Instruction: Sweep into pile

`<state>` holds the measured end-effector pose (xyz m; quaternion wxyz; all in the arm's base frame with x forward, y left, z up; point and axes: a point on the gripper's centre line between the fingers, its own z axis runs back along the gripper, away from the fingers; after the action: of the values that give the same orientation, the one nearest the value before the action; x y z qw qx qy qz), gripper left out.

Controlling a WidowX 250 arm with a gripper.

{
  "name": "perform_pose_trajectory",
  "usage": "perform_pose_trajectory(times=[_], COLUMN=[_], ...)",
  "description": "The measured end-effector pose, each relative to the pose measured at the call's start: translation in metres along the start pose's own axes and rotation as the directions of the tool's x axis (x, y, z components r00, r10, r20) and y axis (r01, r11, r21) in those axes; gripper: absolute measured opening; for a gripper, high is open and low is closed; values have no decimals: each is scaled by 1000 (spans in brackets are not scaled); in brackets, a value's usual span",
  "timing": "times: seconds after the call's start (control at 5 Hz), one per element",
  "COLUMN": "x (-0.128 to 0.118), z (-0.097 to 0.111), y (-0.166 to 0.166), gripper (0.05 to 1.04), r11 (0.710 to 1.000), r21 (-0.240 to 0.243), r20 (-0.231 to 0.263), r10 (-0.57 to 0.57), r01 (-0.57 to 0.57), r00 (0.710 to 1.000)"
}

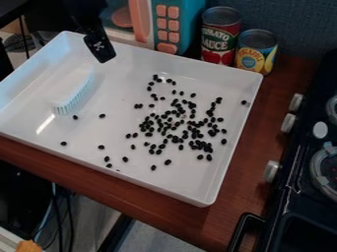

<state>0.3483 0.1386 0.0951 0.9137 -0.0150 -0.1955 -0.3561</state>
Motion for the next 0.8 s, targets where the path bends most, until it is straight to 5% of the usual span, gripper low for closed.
perform_pose_trajectory(times=[0.2, 0.4, 0.8], x=[-5, -17, -49], z=[-12, -18, -13], y=[-4, 1, 17], gripper=[998, 998, 998], r11=[999, 986, 903], r21=[-33, 22, 143], r20=[-13, -33, -71], r10=[20, 166, 417], r01=[-21, -165, -404], r00=[1000, 986, 906])
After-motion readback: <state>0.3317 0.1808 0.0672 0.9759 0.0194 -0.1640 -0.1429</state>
